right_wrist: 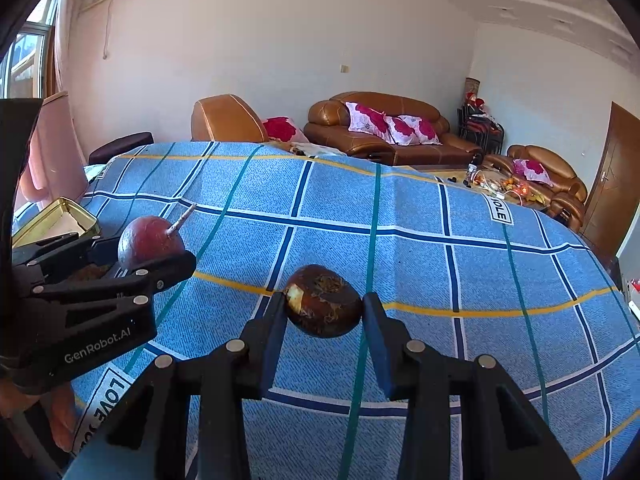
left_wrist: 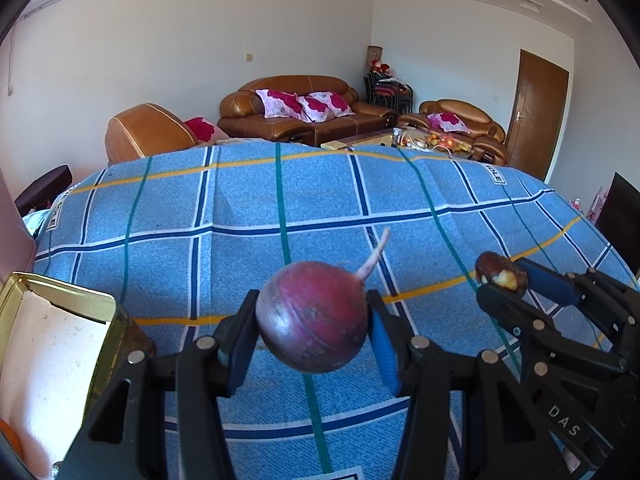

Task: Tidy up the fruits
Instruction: 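Carry the red-purple fruit and brown fruit with both grippers over the tray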

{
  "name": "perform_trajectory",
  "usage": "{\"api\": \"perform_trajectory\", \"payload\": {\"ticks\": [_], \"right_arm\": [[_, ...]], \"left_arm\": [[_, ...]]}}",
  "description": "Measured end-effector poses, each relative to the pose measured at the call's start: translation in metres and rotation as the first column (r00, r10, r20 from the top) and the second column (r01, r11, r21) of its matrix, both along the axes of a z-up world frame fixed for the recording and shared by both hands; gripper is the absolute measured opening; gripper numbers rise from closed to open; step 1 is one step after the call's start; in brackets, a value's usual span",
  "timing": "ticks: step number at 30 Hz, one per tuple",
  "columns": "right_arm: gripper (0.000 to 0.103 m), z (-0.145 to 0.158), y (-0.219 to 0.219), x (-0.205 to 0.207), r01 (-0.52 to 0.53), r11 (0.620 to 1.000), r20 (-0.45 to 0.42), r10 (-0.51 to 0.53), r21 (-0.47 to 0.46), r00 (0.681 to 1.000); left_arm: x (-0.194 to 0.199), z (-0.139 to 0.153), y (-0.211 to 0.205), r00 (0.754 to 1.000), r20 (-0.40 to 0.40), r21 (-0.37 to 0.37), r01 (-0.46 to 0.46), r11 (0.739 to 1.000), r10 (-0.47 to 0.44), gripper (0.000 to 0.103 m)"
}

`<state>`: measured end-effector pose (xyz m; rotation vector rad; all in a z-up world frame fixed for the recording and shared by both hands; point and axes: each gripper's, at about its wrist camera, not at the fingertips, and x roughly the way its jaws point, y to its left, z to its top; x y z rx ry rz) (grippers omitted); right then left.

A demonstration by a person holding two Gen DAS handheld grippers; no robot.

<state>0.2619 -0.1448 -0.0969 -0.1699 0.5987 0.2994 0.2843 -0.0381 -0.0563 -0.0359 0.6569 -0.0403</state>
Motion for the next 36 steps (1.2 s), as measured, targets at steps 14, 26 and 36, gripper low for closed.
{"api": "perform_trajectory", "payload": {"ticks": [14, 26, 36], "right_arm": [[0.041, 0.009, 0.003, -0.015, -0.011, 1.000, 0.092, 0.012, -0.012, 0.996], [0.041, 0.015, -0.001, -0.032, -0.023, 1.000, 0.162, 0.020, 0.015, 0.987], [0.041, 0.021, -0.003, -0.041, -0.022, 0.999, 0.217, 0.015, 0.031, 0.976]], "left_arm": [[-0.019, 0.011, -0.009, 0.995, 0.095, 0.064, -0.002, 0.998, -0.004, 0.053], [-0.032, 0.014, -0.011, 0.990, 0.141, 0.075, -0.018, 0.997, 0.007, 0.053], [-0.046, 0.019, -0.016, 0.979, 0.203, 0.112, -0.035, 0.993, 0.011, 0.053]]}}
